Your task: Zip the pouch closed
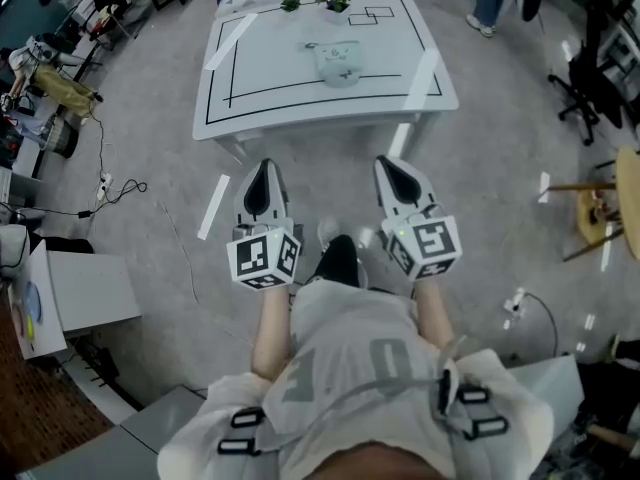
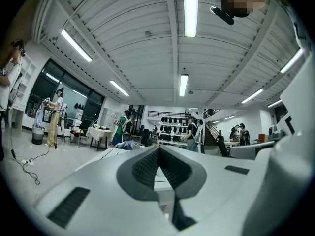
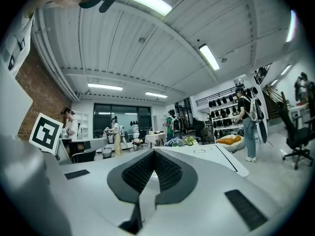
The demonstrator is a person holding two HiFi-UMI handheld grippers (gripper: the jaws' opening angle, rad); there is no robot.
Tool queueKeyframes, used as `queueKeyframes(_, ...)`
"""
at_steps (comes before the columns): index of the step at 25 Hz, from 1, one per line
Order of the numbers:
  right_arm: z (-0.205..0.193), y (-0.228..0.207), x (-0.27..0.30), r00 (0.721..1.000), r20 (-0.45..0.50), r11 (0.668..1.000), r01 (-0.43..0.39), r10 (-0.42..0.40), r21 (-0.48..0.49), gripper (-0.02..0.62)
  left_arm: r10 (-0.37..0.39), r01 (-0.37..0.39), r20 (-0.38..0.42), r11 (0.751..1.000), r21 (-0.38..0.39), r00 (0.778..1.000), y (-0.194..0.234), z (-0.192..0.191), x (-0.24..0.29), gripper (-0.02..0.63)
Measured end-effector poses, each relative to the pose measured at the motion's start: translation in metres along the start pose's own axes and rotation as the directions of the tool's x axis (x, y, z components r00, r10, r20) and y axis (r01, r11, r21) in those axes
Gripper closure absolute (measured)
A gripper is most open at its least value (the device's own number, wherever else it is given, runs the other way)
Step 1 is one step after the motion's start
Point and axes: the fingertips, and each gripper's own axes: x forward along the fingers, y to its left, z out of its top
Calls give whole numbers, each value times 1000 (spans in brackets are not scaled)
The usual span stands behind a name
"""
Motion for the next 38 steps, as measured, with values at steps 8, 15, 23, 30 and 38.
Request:
queueKeyframes(8, 9, -17, 28, 1000, 4, 999, 1, -1, -39, 589, -9, 9, 32, 1000, 10, 999, 5, 7, 42, 600)
queueKeyframes(15, 17, -52, 78, 999, -12, 997, 47, -48, -57, 589, -35, 35, 18, 999, 1, 999, 17, 6, 103, 600)
queueKeyframes(23, 24, -84, 167, 996, -44, 997, 71, -71, -17, 589, -64, 64, -14, 998, -7, 998, 49, 8, 195, 600)
queueKeyframes(30, 46, -114, 266, 993, -48, 994, 107, -108, -10, 588, -90, 88, -35, 995, -40, 995, 93, 15, 296, 600)
queueKeyframes(38, 50, -140, 351, 985, -76, 988, 154, -155, -20, 589, -117, 116, -49, 993, -30, 992, 134, 14, 380, 600)
